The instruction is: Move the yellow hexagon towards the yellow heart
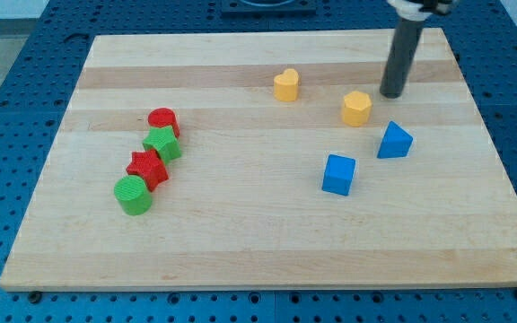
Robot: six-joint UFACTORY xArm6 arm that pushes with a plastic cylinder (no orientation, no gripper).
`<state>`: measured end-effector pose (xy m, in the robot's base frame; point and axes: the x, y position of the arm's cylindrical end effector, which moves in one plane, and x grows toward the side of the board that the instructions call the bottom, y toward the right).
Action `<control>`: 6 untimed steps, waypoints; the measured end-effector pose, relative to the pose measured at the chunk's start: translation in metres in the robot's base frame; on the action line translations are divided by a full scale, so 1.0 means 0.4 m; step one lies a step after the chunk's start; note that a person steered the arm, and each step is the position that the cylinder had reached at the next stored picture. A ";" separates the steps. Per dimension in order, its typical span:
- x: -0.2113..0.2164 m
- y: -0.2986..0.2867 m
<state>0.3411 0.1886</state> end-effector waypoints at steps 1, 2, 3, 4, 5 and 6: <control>0.040 0.004; 0.104 -0.023; 0.141 -0.151; 0.142 -0.277; 0.137 -0.314; 0.137 -0.260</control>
<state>0.3960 0.0845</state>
